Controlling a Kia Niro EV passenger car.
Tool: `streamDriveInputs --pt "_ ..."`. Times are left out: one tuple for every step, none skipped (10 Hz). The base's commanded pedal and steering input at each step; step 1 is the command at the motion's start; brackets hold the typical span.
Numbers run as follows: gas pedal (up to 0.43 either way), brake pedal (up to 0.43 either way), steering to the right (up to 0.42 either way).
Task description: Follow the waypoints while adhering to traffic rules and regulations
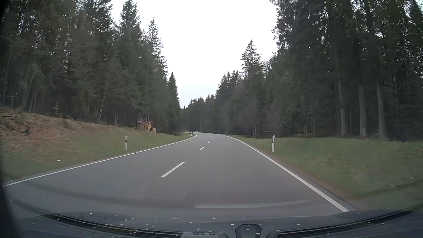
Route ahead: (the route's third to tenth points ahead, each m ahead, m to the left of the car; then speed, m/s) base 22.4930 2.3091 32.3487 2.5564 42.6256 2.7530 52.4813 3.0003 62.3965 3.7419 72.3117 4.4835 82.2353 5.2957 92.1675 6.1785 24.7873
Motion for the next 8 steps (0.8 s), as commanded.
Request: streamDriveInputs --pt "0.240 0.000 -0.006" --pt "0.228 0.000 -0.006" --pt "0.228 0.000 -0.006" --pt "0.220 0.000 -0.006" --pt "0.220 0.000 -0.006" --pt "0.220 0.000 -0.006" --pt "0.220 0.000 -0.007" --pt "0.220 0.000 -0.007"
